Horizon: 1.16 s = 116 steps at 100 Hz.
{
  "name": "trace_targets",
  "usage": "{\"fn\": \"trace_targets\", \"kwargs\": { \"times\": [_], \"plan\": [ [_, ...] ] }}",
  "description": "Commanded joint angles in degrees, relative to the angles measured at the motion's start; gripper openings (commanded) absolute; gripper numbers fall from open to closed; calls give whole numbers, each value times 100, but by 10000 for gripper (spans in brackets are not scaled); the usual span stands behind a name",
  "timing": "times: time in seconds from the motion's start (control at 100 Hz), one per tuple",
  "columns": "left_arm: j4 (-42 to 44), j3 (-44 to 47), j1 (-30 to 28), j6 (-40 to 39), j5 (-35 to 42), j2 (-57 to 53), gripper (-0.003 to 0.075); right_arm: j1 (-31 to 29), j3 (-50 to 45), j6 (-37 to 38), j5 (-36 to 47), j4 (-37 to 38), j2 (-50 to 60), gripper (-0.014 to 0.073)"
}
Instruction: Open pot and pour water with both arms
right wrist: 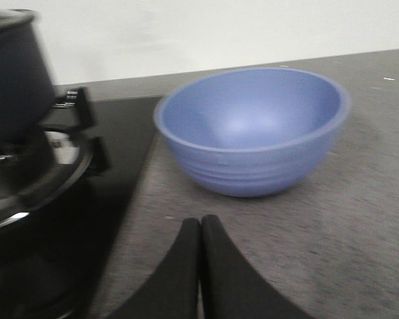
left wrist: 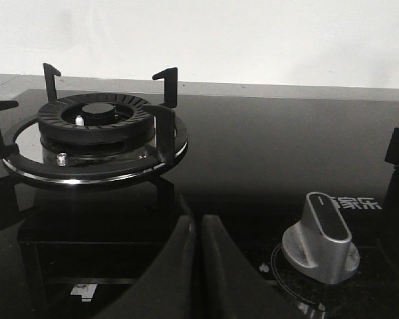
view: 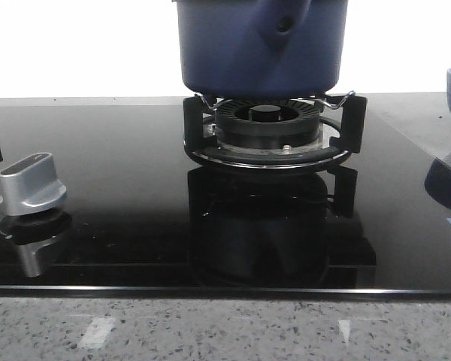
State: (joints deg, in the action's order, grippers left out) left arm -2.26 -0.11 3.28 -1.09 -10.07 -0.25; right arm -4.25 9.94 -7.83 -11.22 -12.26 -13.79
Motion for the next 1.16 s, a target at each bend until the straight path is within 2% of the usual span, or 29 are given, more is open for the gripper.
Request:
{"fn": "trace_targets", "kwargs": {
  "times": [0.0, 0.15, 0.31, 0.36, 0.46, 1.15],
  "plan": [
    [-51, 194, 56, -58, 394, -156, -20, 5, -2, 1267, 760, 1431, 14, -67],
    [-51, 194, 56, -58, 394, -156, -20, 5, -654, 1557, 1166, 1682, 441, -67],
    [-51, 194, 56, -58, 394, -156, -20, 5, -1211, 1790, 1165, 1728, 1321, -67],
    [-51, 194, 56, -58, 394, -156, -20, 5, -1208, 1790, 762, 1728, 1601, -67],
    [-51, 194, 56, -58, 408, -147, -20, 5, -1208, 1790, 569, 1717, 1557, -67],
    [-51, 194, 56, -58, 408, -147, -20, 5, -1208, 1790, 581, 1756, 1557, -67]
  ]
}}
